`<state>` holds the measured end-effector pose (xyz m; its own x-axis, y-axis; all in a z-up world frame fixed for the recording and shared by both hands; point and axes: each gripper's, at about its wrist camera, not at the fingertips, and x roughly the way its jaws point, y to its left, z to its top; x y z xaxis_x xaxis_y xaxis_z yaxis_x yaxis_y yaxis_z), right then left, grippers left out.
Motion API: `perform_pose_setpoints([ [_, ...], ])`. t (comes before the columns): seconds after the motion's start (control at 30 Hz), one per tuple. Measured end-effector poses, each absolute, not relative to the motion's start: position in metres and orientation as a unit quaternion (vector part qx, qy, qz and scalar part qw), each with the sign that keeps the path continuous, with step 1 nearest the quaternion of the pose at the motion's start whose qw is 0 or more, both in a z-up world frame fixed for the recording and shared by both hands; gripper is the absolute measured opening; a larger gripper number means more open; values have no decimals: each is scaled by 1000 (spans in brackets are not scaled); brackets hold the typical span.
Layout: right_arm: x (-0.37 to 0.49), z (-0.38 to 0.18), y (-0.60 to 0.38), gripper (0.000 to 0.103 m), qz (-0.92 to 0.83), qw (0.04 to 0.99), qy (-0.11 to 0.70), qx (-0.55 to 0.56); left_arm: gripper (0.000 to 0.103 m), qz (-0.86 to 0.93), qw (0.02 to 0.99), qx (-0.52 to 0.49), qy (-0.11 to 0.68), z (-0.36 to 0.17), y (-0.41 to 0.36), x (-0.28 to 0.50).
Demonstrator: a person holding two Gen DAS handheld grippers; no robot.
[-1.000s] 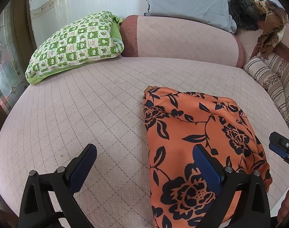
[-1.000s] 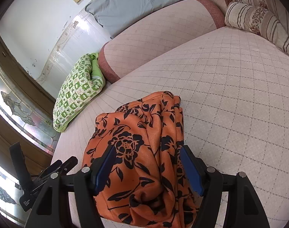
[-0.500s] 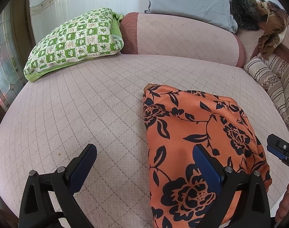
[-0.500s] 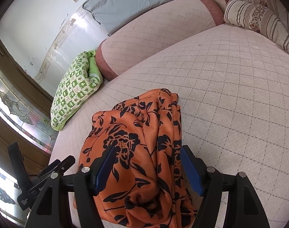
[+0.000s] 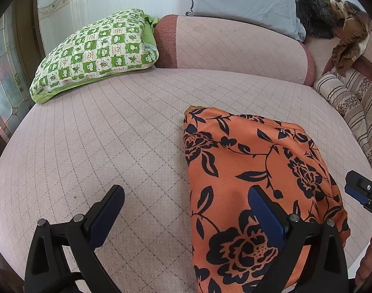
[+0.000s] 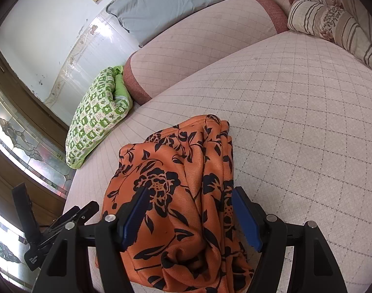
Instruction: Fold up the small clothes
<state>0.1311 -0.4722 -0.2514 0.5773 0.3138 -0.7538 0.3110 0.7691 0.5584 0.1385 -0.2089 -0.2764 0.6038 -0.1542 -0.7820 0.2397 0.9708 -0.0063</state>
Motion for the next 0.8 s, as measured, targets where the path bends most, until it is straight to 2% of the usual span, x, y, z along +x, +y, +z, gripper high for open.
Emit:
perform_pose_setpoints([
  [0.67, 131, -251, -473, 73, 0, 820, 458, 342, 101, -114, 893, 52, 433, -279, -212, 138],
  [0.8, 137, -257, -477, 73, -5, 814, 471, 340, 101, -149, 870, 17, 470, -284, -208, 151],
])
